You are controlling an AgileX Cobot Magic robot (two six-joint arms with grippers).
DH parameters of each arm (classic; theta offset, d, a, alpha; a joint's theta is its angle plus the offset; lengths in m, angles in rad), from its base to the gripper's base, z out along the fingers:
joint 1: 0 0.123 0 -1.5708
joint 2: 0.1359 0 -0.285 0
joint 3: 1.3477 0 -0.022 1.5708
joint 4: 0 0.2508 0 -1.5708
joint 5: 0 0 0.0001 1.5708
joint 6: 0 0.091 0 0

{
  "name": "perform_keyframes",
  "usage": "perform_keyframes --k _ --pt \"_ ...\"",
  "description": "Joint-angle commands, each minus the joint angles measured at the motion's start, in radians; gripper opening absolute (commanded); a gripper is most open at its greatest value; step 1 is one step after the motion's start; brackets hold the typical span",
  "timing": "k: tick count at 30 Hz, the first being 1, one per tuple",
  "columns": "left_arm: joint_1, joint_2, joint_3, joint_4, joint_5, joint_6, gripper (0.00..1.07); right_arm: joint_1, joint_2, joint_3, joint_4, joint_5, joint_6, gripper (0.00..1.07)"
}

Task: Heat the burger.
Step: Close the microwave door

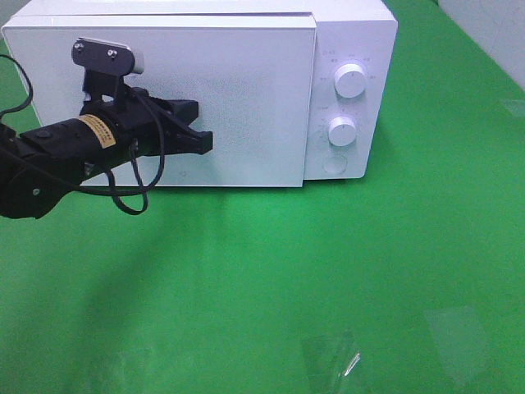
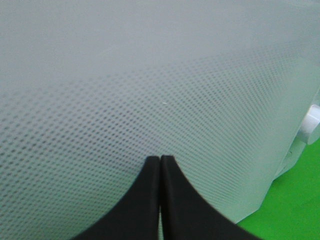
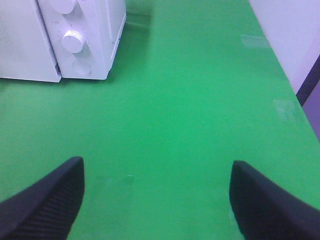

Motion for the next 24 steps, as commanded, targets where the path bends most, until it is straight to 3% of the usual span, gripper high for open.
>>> perform_keyframes --k 1,14,24 --pt "0.007 0.006 -0.048 -0.096 -0.025 0.002 0.00 -0.004 -0.028 0.001 -0.003 -0.012 0.004 0.76" --pt "-0.047 0.089 -0.227 -0.138 0.045 -0.005 0.00 -0.004 -0.028 0.001 -0.003 -0.012 0.004 0.76" --pt "-0.124 0.073 -0.236 -0.138 0.112 -0.005 0.00 -0.004 -0.028 0.001 -0.003 -0.012 0.004 0.76"
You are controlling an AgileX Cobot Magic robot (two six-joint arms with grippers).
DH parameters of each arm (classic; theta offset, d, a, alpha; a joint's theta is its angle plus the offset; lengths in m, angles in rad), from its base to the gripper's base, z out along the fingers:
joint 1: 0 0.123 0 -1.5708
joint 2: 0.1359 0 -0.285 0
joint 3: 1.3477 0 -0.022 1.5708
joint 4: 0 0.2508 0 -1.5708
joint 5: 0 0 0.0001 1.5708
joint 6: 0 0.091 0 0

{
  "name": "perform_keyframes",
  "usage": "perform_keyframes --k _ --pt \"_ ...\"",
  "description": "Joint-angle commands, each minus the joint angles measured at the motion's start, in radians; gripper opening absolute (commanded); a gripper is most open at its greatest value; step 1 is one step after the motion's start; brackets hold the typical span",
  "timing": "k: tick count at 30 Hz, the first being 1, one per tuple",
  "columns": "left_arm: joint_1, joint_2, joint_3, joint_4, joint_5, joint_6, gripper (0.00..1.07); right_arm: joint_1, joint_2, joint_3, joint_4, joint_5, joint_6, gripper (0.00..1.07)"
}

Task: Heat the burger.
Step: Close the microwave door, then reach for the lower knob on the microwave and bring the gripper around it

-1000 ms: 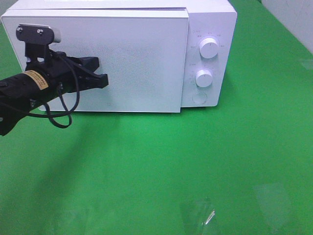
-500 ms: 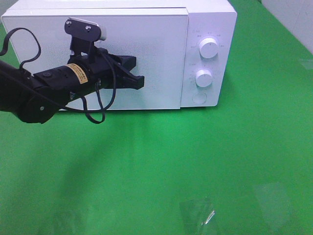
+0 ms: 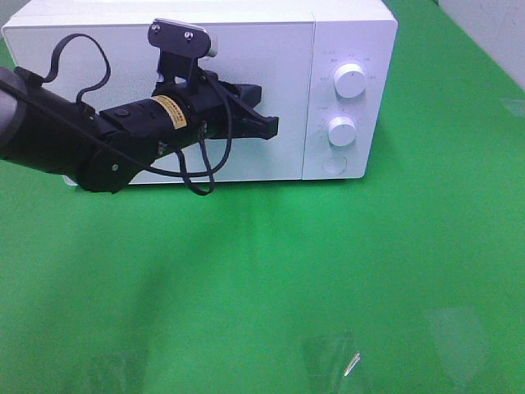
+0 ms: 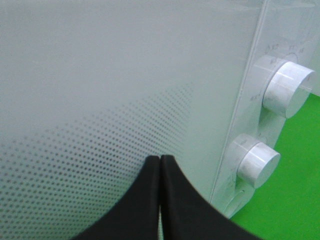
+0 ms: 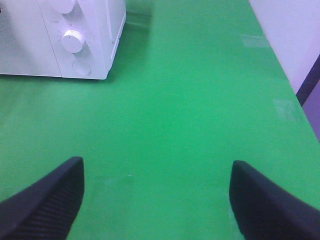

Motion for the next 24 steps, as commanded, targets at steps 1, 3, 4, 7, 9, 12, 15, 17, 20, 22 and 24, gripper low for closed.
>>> perform_keyframes --k 1,3,4,7,9,12,15,17,20,22,24 --pt "0.004 -0.014 -0.023 -0.088 0.005 -0.005 0.00 -0.004 -0.028 0.001 -0.003 -0.012 0.004 0.76" --pt "-0.014 -0.027 -0.023 -0.088 0.034 -0.005 0.00 -0.004 -0.028 0.001 -0.003 -0.012 0.004 0.76" --pt "-0.034 -0.047 -0.018 -0.088 0.060 -0.005 0.03 -0.004 -0.028 0.001 -0.003 -0.012 0.004 0.76" --pt "-0.067 -0.092 -0.017 -0.088 0.190 -0.005 0.17 -0.004 -0.028 0.001 -0.003 -0.012 0.004 0.76" --pt "-0.074 -0.105 -0.017 -0.088 0.228 -0.005 0.23 -0.004 -0.028 0.001 -0.003 -0.012 0.004 0.76" --pt "-0.089 -0.130 -0.016 -0.088 0.303 -0.005 0.36 -0.004 -0.028 0.001 -0.003 -0.012 0.004 0.76" --pt "-0.124 -0.185 -0.015 -0.088 0.451 -0.005 0.72 -0.004 -0.028 0.001 -0.003 -0.012 0.004 0.76" --pt "-0.141 -0.206 -0.015 -0.087 0.538 -0.005 0.88 -0.004 -0.028 0.001 -0.003 -0.012 0.004 0.76" --pt "-0.162 -0.230 -0.015 -0.084 0.663 -0.005 0.96 -0.004 -0.028 0.001 -0.003 -0.012 0.004 0.76" --pt "-0.174 -0.247 -0.015 -0.085 0.751 -0.005 0.95 -0.004 -0.028 0.001 -0.003 -0.012 0.004 0.76" --pt "-0.185 -0.264 -0.015 -0.089 0.848 -0.005 0.95 -0.004 -0.028 0.001 -0.003 -0.012 0.004 0.76"
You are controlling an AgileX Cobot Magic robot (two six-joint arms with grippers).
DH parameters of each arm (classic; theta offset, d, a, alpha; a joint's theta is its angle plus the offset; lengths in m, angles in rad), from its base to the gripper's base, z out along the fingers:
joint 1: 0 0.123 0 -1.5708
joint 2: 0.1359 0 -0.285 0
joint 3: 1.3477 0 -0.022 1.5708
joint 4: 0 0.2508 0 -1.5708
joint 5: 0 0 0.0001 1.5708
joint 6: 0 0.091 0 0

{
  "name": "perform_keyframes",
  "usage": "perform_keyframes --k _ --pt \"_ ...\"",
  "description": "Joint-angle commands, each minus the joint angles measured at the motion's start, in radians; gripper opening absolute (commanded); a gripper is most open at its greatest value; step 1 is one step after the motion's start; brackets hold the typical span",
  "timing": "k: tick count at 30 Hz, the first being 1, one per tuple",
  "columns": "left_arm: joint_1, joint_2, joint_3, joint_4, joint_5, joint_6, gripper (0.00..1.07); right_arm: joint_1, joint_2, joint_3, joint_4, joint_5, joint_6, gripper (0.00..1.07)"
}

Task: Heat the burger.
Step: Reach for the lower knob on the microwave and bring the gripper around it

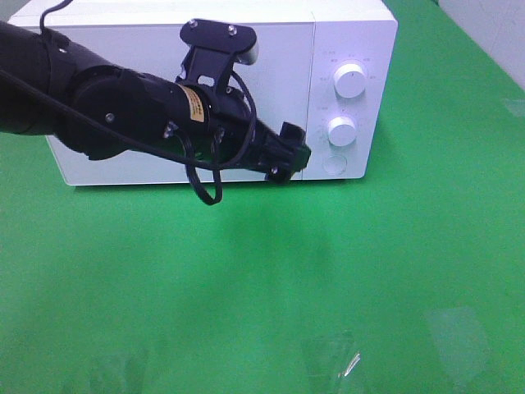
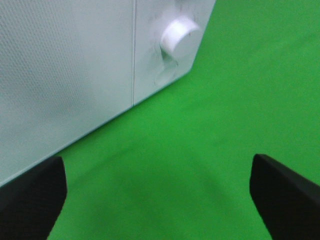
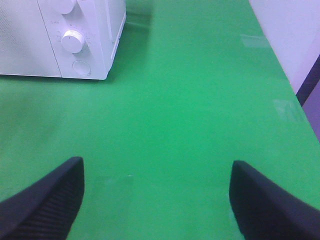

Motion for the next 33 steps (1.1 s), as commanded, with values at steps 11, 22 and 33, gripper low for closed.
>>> perform_keyframes --k 11,22,33 --pt "-0.025 -0.110 -0.009 -0.038 0.586 -0.005 0.95 -0.004 -0.028 0.001 -0.003 -0.012 0.004 0.76" --pt "0.083 -0.162 -0.009 -0.056 0.860 -0.008 0.95 -0.004 -0.028 0.001 -0.003 -0.012 0.004 0.76" --pt "0.460 -0.343 -0.009 -0.101 1.064 0.082 0.95 -0.004 -0.028 0.001 -0.003 -0.012 0.004 0.76"
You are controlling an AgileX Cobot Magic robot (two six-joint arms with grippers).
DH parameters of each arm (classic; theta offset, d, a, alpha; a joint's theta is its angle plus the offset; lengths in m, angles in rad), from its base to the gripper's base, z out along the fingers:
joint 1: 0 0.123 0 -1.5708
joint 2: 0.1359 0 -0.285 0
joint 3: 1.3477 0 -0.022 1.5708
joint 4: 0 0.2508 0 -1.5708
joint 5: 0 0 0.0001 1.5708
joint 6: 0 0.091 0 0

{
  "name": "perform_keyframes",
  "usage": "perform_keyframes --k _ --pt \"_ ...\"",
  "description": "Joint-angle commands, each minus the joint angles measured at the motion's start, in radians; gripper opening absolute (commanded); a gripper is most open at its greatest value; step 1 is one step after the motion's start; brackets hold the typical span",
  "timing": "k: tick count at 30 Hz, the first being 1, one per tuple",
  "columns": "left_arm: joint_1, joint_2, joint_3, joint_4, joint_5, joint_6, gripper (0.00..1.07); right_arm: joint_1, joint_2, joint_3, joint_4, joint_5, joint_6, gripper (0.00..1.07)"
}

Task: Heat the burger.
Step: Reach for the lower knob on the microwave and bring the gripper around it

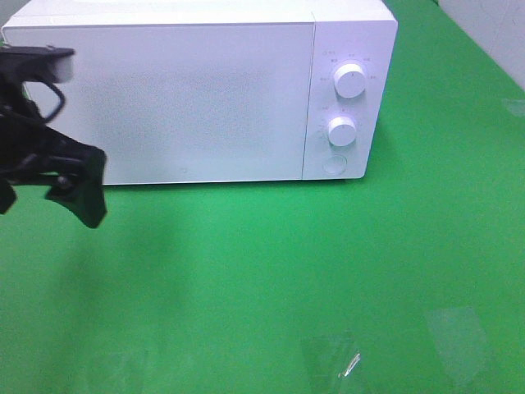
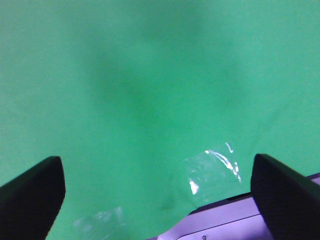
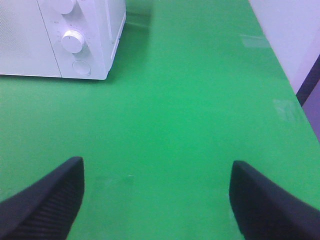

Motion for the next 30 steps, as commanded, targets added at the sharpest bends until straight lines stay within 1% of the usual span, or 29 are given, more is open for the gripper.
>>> perform_keyframes --k 1,2,3,4,5,6,7,9,10,11,12,13,14,15,16,17,20,22,23,24,25,26,27,28,29,30 --pt "0.136 -0.088 -0.002 -0.006 0.079 0.039 0.95 -0.004 -0.028 0.001 -0.003 -0.012 0.004 0.76" --pt "0.136 -0.088 -0.002 -0.006 0.079 0.039 0.95 -0.004 -0.028 0.001 -0.003 -0.012 0.004 0.76" --pt "0.171 -0.109 -0.002 -0.006 0.092 0.049 0.95 -0.004 -0.028 0.001 -0.003 -0.012 0.004 0.76" --pt "0.238 -0.150 0.000 -0.002 0.110 0.065 0.95 -0.004 -0.028 0.001 -0.003 -0.012 0.004 0.76" --pt "0.238 -0.150 0.000 -0.002 0.110 0.065 0.95 -0.004 -0.028 0.001 -0.003 -0.012 0.004 0.76" --pt "0.300 -0.188 0.009 -0.002 0.123 0.078 0.95 -0.004 -0.028 0.001 -0.003 -0.012 0.004 0.76" --pt "0.300 -0.188 0.009 -0.002 0.123 0.078 0.95 -0.004 -0.028 0.001 -0.003 -0.012 0.004 0.76" --pt "0.425 -0.277 0.070 -0.002 0.128 0.078 0.95 -0.004 -0.028 0.001 -0.003 -0.012 0.004 0.76" --pt "0.425 -0.277 0.070 -0.002 0.128 0.078 0.95 -0.004 -0.028 0.001 -0.003 -0.012 0.004 0.76" --pt "0.464 -0.328 0.118 -0.003 0.119 0.070 0.95 -0.004 -0.028 0.001 -0.003 -0.012 0.004 0.76" --pt "0.464 -0.328 0.118 -0.003 0.119 0.070 0.95 -0.004 -0.028 0.001 -0.003 -0.012 0.004 0.76" --pt "0.481 -0.387 0.162 0.001 0.116 0.070 0.95 -0.004 -0.028 0.001 -0.003 -0.012 0.004 0.76" --pt "0.481 -0.387 0.162 0.001 0.116 0.070 0.95 -0.004 -0.028 0.001 -0.003 -0.012 0.004 0.76" --pt "0.481 -0.448 0.209 0.005 0.116 0.070 0.95 -0.004 -0.028 0.001 -0.003 -0.012 0.004 0.76" --pt "0.481 -0.448 0.209 0.005 0.116 0.070 0.95 -0.004 -0.028 0.001 -0.003 -0.012 0.004 0.76" --pt "0.481 -0.503 0.250 0.005 0.116 0.070 0.95 -0.004 -0.028 0.001 -0.003 -0.012 0.004 0.76" --pt "0.481 -0.528 0.268 0.005 0.116 0.071 0.95 -0.004 -0.028 0.001 -0.003 -0.012 0.004 0.76" --pt "0.481 -0.652 0.359 0.017 0.101 0.078 0.95 -0.004 -0.028 0.001 -0.003 -0.012 0.004 0.76" --pt "0.481 -0.652 0.359 0.017 0.101 0.078 0.95 -0.004 -0.028 0.001 -0.003 -0.012 0.004 0.76" --pt "0.481 -0.707 0.400 0.017 0.085 0.078 0.95 -0.004 -0.028 0.001 -0.003 -0.012 0.004 0.76" --pt "0.481 -0.707 0.400 0.017 0.085 0.078 0.95 -0.004 -0.028 0.001 -0.003 -0.012 0.004 0.76" --pt "0.481 -0.763 0.440 0.017 0.067 0.078 0.95 -0.004 -0.028 0.001 -0.003 -0.012 0.004 0.76" --pt "0.481 -0.763 0.440 0.017 0.067 0.078 0.95 -0.004 -0.028 0.001 -0.003 -0.012 0.004 0.76" --pt "0.481 -0.819 0.478 0.017 0.050 0.072 0.95 -0.004 -0.028 0.001 -0.003 -0.012 0.004 0.76" --pt "0.481 -0.819 0.478 0.017 0.050 0.072 0.95 -0.004 -0.028 0.001 -0.003 -0.012 0.004 0.76" --pt "0.481 -0.883 0.517 0.016 0.040 0.072 0.95 -0.004 -0.028 0.001 -0.003 -0.012 0.004 0.76"
